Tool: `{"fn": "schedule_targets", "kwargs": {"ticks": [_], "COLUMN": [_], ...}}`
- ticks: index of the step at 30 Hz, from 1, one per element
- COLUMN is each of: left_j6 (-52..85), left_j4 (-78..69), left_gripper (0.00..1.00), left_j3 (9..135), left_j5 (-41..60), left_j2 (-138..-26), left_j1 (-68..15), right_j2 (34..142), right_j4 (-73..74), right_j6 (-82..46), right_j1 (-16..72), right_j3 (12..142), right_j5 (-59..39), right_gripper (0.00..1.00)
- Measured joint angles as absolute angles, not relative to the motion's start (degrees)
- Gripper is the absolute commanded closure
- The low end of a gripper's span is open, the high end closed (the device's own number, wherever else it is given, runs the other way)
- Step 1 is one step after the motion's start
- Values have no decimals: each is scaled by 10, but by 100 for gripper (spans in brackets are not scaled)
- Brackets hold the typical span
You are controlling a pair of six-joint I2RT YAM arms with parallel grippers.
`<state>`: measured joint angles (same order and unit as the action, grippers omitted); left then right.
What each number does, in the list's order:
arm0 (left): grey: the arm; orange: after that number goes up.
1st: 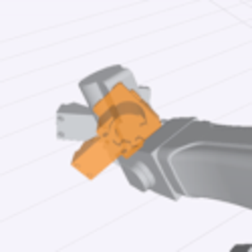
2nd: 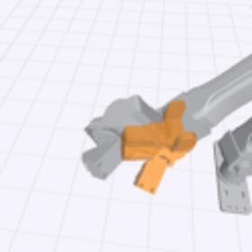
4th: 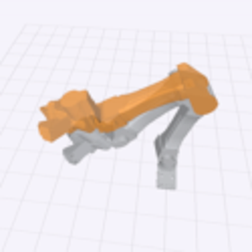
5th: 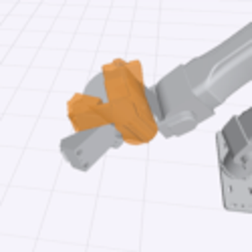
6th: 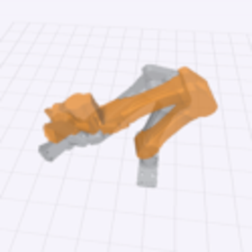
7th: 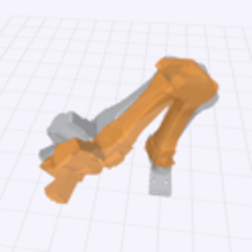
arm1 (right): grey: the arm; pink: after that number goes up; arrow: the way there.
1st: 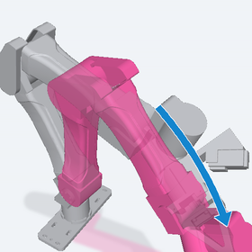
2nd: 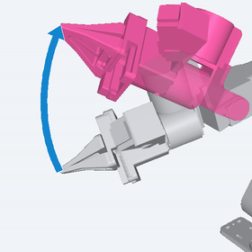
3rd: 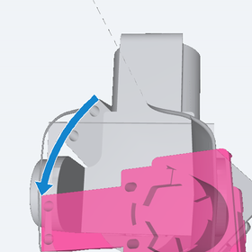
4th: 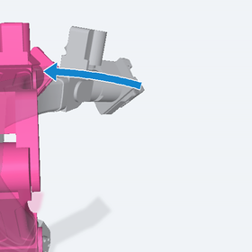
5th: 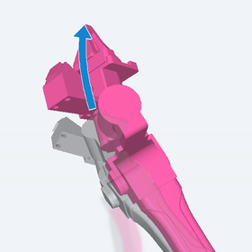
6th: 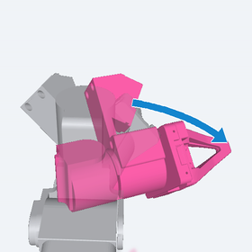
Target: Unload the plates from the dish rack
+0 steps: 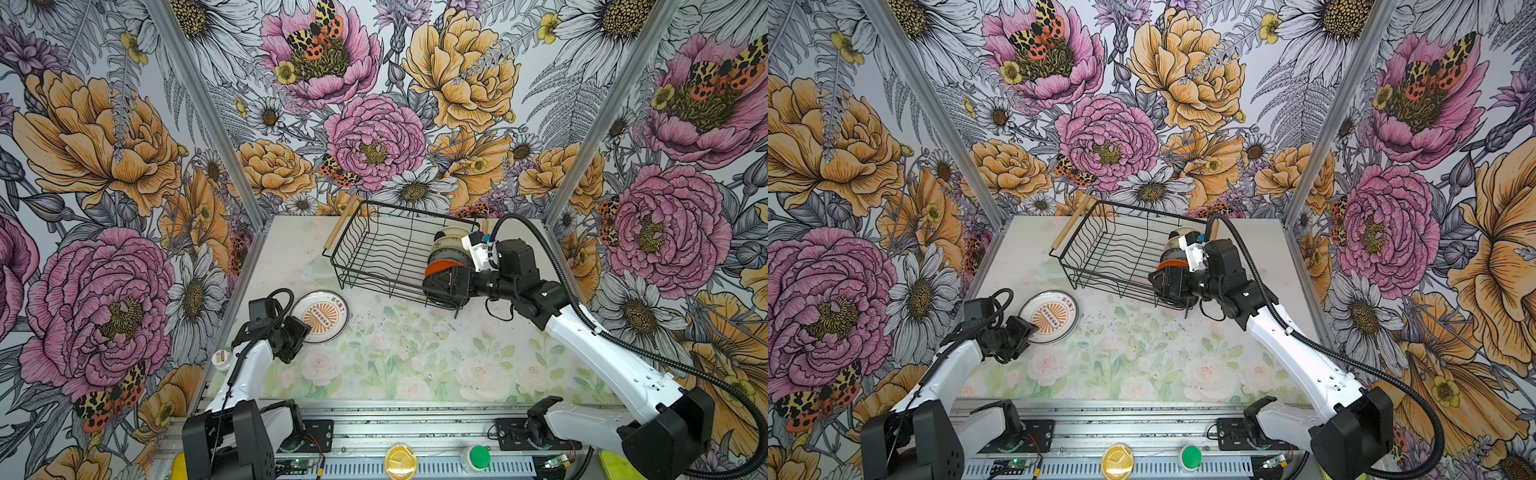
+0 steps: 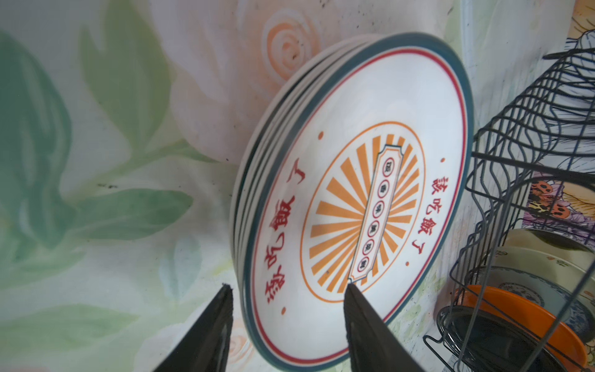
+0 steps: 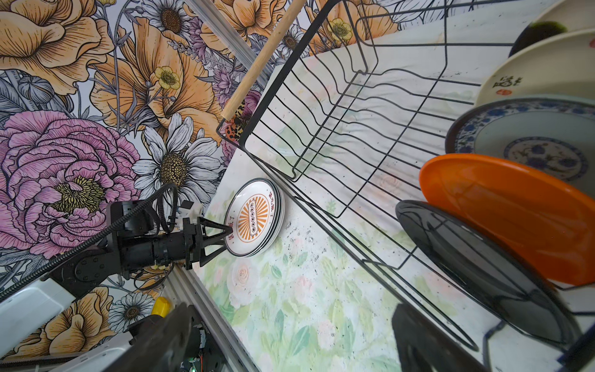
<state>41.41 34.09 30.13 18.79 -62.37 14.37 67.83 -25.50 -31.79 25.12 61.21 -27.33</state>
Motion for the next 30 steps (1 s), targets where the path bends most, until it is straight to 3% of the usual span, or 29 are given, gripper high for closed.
{"fn": "schedule_targets", "kwargs": {"ticks": [14, 15, 18, 30], "left_j6": [413, 413, 407, 394], "left_j4": [375, 375, 377, 382], "left_gripper": [22, 20, 2, 1], "left_j3": [331, 334, 340, 366], "left_j5": [167, 169, 176, 192], "left_j2": [-557, -555, -549, -547], "left_j1": [144, 144, 144, 147], "right_j2": [681, 682, 682, 732], "right_j4": [-312, -320, -337, -421], "right_j6": [-223, -204, -143, 54], "right_j1": [250, 249, 247, 224], "right_j3": [660, 674, 706, 760], "right_j5": [-256, -251, -236, -197], "right_gripper": [1, 1, 1, 1]}}
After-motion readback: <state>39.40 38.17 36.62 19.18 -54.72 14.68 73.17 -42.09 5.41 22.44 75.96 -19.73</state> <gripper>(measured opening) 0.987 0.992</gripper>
